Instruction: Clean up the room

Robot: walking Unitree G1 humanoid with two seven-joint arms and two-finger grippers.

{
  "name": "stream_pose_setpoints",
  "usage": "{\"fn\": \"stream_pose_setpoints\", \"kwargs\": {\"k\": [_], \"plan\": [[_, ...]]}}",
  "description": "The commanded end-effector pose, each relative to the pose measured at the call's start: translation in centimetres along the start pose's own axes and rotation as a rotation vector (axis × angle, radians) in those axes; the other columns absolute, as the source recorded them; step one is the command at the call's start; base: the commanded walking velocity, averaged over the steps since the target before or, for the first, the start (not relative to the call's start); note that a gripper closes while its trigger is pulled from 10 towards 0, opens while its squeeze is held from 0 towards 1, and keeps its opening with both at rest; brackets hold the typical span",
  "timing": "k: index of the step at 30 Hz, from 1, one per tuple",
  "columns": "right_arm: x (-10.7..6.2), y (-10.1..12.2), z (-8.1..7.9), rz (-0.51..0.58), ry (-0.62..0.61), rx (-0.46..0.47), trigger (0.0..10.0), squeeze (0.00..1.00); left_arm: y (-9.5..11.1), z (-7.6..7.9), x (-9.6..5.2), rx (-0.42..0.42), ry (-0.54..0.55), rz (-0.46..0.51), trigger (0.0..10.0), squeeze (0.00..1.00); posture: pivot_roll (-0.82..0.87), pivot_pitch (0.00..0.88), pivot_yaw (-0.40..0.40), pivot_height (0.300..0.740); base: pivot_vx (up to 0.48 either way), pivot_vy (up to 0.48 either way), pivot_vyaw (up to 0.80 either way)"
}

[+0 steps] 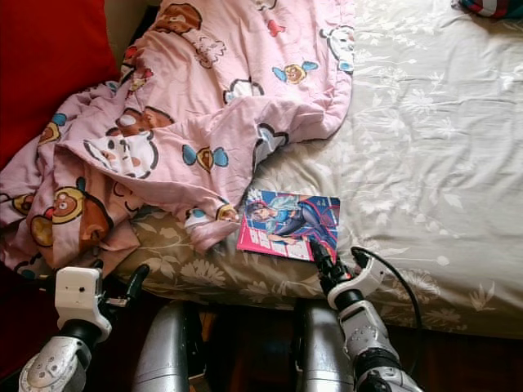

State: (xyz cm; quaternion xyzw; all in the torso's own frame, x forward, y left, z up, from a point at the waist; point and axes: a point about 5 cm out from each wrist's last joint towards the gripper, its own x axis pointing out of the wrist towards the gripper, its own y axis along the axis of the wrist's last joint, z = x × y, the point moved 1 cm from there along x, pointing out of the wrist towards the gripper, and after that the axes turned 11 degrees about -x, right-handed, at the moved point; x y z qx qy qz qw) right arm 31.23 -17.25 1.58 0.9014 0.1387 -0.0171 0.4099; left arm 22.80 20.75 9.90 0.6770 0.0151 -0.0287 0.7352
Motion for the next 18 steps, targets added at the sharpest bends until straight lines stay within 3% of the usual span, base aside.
{"fn": "stream_pose_setpoints", "kwargs": {"k": [1, 18], "plan": [[-0.7, -3.0, -0.4, -0.104, 0.004, 0.043, 0.0, 0.0, -0.4, -0.3, -0.4, 0.013, 0.009, -0.026, 10.0, 0.0, 0.13, 0.34, 0.086, 0.574, 0.0, 0.0, 0.0], [0.1, -2.1, -0.8, -0.064, 0.0, 0.006, 0.0, 0.0, -0.4, -0.1, 1.0, 0.009, 0.016, -0.007, 10.0, 0.0, 0.1, 0.29, 0.068, 0.574, 0.0, 0.0, 0.0]]}}
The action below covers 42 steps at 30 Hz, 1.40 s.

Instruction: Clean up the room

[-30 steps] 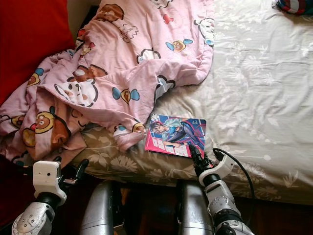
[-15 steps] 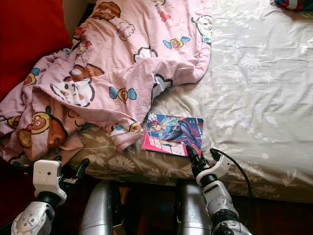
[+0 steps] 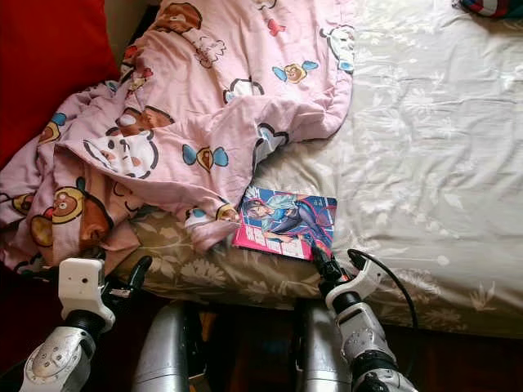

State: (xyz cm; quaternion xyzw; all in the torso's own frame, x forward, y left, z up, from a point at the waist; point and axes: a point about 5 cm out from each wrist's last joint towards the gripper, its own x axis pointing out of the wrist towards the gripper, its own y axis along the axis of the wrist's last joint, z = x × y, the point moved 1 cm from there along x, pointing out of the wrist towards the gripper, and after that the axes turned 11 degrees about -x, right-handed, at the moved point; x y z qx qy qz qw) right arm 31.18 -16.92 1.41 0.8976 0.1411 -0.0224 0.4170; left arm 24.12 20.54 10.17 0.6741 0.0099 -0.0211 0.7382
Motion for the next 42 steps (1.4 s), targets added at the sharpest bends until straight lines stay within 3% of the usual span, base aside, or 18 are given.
{"fn": "stream_pose_setpoints", "kwargs": {"k": [1, 9, 12, 13, 16, 24, 28, 32, 35, 36, 37, 42], "plan": [[0.2, -1.2, -0.7, -0.027, -0.001, 0.012, 0.0, 0.0, -0.6, -0.3, 0.0, 0.016, 0.018, -0.016, 10.0, 0.0, 0.09, 0.28, 0.062, 0.574, 0.0, 0.0, 0.0], [0.2, -0.4, -0.5, 0.039, -0.042, 0.009, 0.0, 0.0, -0.8, -0.2, 0.6, 0.015, 0.027, -0.006, 10.0, 0.0, 0.08, 0.253, 0.044, 0.574, 0.0, 0.0, 0.0], [-0.4, -0.2, 0.3, 0.101, -0.106, 0.03, 0.0, 0.0, -0.7, -0.2, 1.1, 0.013, 0.04, 0.011, 10.0, 0.0, 0.07, 0.239, 0.033, 0.574, 0.0, 0.0, 0.0], [-1.3, -0.2, 1.3, 0.146, -0.199, 0.05, 0.0, 0.0, -0.7, -0.3, 1.3, 0.01, 0.043, 0.016, 10.0, 0.0, 0.06, 0.232, 0.028, 0.574, 0.0, 0.0, 0.0], [-1.9, -0.5, 1.8, 0.166, -0.247, 0.052, 0.0, 0.0, -0.8, -0.2, 1.4, 0.006, 0.045, 0.019, 10.0, 0.0, 0.05, 0.224, 0.021, 0.574, 0.0, 0.0, 0.0], [-2.5, -0.9, 1.4, 0.188, -0.258, 0.034, 0.0, 0.0, -1.1, 0.0, 1.8, -0.003, 0.051, 0.03, 10.0, 0.0, 0.03, 0.212, 0.011, 0.574, 0.0, 0.0, 0.0], [-2.0, 1.0, 0.4, 0.253, -0.246, -0.082, 0.0, 0.0, -1.2, 0.1, 2.1, -0.005, 0.052, 0.035, 10.0, 0.0, 0.02, 0.207, 0.008, 0.574, 0.0, 0.0, 0.0], [-0.9, 4.3, -2.3, 0.354, -0.165, -0.226, 0.0, 0.0, -1.3, 0.3, 2.5, -0.014, 0.063, 0.049, 10.0, 0.0, 0.0, 0.185, -0.007, 0.574, 0.0, 0.0, 0.0], [-0.6, 5.4, -3.5, 0.373, -0.134, -0.32, 0.0, 0.0, -1.3, 0.4, 2.7, -0.019, 0.069, 0.057, 10.0, 0.0, 0.0, 0.176, -0.014, 0.574, 0.0, 0.0, 0.0], [-0.4, 5.7, -3.9, 0.372, -0.124, -0.362, 1.1, 0.0, -1.4, 0.4, 2.8, -0.02, 0.072, 0.059, 10.0, 0.0, -0.01, 0.169, -0.019, 0.574, 0.0, 0.0, 0.0], [-0.2, 6.1, -4.7, 0.36, -0.091, -0.47, 10.0, 0.0, -1.4, 0.4, 2.9, -0.022, 0.079, 0.062, 10.0, 0.0, -0.01, 0.165, -0.025, 0.574, 0.0, 0.0, 0.0], [0.0, 6.8, -6.5, 0.338, -0.04, -0.687, 10.0, 0.0, -1.4, 0.1, 3.0, -0.031, 0.1, 0.075, 10.0, 0.0, -0.02, 0.142, -0.038, 0.574, 0.0, 0.0, 0.0]]}}
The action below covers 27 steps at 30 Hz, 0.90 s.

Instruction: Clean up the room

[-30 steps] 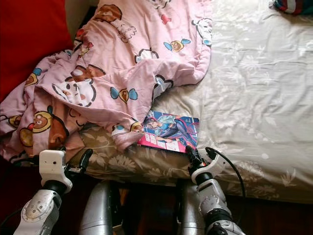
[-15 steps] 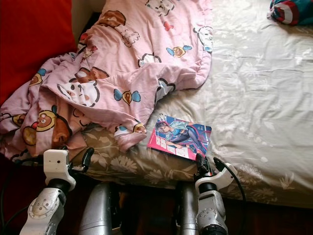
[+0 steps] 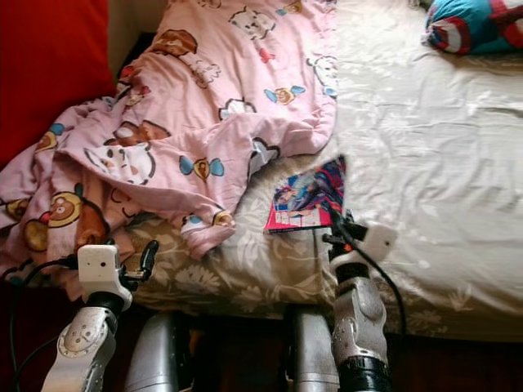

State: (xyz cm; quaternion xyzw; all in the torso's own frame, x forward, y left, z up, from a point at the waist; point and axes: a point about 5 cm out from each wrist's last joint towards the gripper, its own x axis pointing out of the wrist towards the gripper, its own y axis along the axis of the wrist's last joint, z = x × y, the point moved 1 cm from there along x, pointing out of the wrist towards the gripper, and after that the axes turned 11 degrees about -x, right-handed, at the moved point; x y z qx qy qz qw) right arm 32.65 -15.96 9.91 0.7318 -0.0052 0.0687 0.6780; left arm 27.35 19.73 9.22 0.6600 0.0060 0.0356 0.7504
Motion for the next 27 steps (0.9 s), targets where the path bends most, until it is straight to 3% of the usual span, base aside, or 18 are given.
{"fn": "stream_pose_setpoints", "kwargs": {"k": [1, 14, 17, 27], "plan": [[0.0, 1.2, 0.3, 0.037, -0.009, -0.064, 10.0, 0.0, -0.6, -0.7, -0.3, 0.005, 0.039, -0.014, 10.0, 0.0, -0.02, 0.134, -0.041, 0.579, 0.0, 0.0, 0.0], [-0.3, 1.1, -0.8, 0.01, 0.015, -0.091, 10.0, 0.0, -2.3, -1.9, -1.2, -0.075, 0.122, -0.054, 10.0, 0.0, -0.02, 0.101, -0.04, 0.659, 0.0, 0.0, 0.0], [-0.6, 0.7, -0.8, -0.007, 0.012, -0.086, 10.0, 0.0, -3.9, -3.2, -1.9, -0.097, 0.177, -0.111, 10.0, 0.0, -0.03, 0.091, -0.041, 0.679, 0.0, 0.0, 0.0], [-1.1, 0.3, -0.6, -0.023, 0.013, -0.095, 10.0, 0.0, -8.5, -4.9, -4.4, -0.12, 0.247, -0.292, 10.0, 0.0, -0.02, 0.058, -0.045, 0.74, 0.0, 0.0, 0.0]]}}
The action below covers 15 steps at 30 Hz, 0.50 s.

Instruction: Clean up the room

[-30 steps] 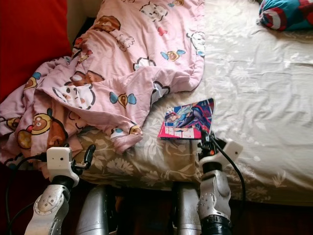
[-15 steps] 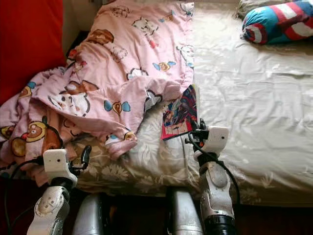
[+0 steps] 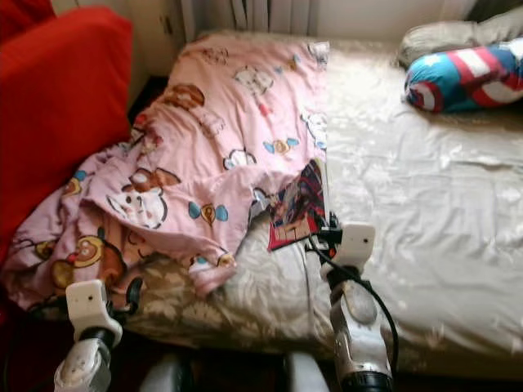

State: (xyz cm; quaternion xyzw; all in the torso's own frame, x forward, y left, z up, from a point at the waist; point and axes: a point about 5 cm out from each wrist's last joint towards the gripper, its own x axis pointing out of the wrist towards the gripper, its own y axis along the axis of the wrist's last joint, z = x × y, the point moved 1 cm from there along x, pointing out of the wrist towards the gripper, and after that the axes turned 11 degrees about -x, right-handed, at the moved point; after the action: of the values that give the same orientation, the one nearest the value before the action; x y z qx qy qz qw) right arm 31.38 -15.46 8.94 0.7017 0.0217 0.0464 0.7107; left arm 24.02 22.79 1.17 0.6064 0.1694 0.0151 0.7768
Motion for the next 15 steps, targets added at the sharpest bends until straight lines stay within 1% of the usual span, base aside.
{"fn": "stream_pose_setpoints", "kwargs": {"k": [1, 2, 3, 5, 6, 8, 9, 11, 15], "plan": [[0.0, 1.0, 0.0, 0.046, 0.006, -0.013, 10.0, 0.0, -2.1, -1.3, -0.7, -0.013, 0.035, -0.076, 10.0, 0.0, -0.02, 0.052, -0.047, 0.74, 0.0, 0.0, 0.0], [0.0, 1.0, 0.0, 0.046, 0.006, -0.013, 10.0, 0.0, -2.1, -1.3, -0.7, -0.013, 0.035, -0.076, 10.0, 0.0, -0.02, 0.052, -0.047, 0.74, 0.0, 0.0, 0.0], [0.0, 0.8, 0.0, 0.04, 0.005, -0.016, 10.0, 0.0, -3.2, -1.6, -0.9, -0.003, 0.042, -0.122, 10.0, 0.0, -0.02, 0.049, -0.049, 0.74, 0.0, 0.0, 0.0], [0.0, 0.5, 0.1, 0.031, -0.004, -0.02, 10.0, 0.0, -4.1, -1.9, -1.1, 0.002, 0.049, -0.161, 10.0, 0.0, -0.02, 0.051, -0.051, 0.74, 0.0, 0.0, 0.0], [0.0, 0.5, 0.2, 0.027, -0.014, -0.022, 10.0, 0.0, -4.7, -2.2, -1.2, 0.005, 0.061, -0.195, 10.0, 0.0, -0.02, 0.055, -0.053, 0.74, 0.0, 0.0, 0.0], [0.1, 0.5, 0.2, 0.019, -0.021, -0.032, 10.0, 0.0, -5.3, -2.5, -1.3, 0.007, 0.067, -0.228, 10.0, 0.0, -0.02, 0.071, -0.06, 0.74, 0.0, 0.0, 0.0], [0.1, 0.5, 0.2, 0.019, -0.021, -0.032, 10.0, 0.0, -5.3, -2.5, -1.3, 0.007, 0.067, -0.228, 10.0, 0.0, -0.02, 0.071, -0.06, 0.74, 0.0, 0.0, 0.0], [0.4, 0.7, 0.2, 0.021, -0.026, -0.029, 10.0, 0.0, -6.5, -3.0, -1.7, 0.025, 0.077, -0.288, 10.0, 0.0, -0.02, 0.087, -0.064, 0.74, 0.0, 0.0, 0.0], [0.5, 0.5, 0.4, 0.011, -0.038, -0.031, 10.0, 0.0, -8.0, -3.7, -2.6, 0.045, 0.106, -0.369, 10.0, 0.0, -0.02, 0.098, -0.066, 0.74, 0.0, 0.0, 0.0]]}}
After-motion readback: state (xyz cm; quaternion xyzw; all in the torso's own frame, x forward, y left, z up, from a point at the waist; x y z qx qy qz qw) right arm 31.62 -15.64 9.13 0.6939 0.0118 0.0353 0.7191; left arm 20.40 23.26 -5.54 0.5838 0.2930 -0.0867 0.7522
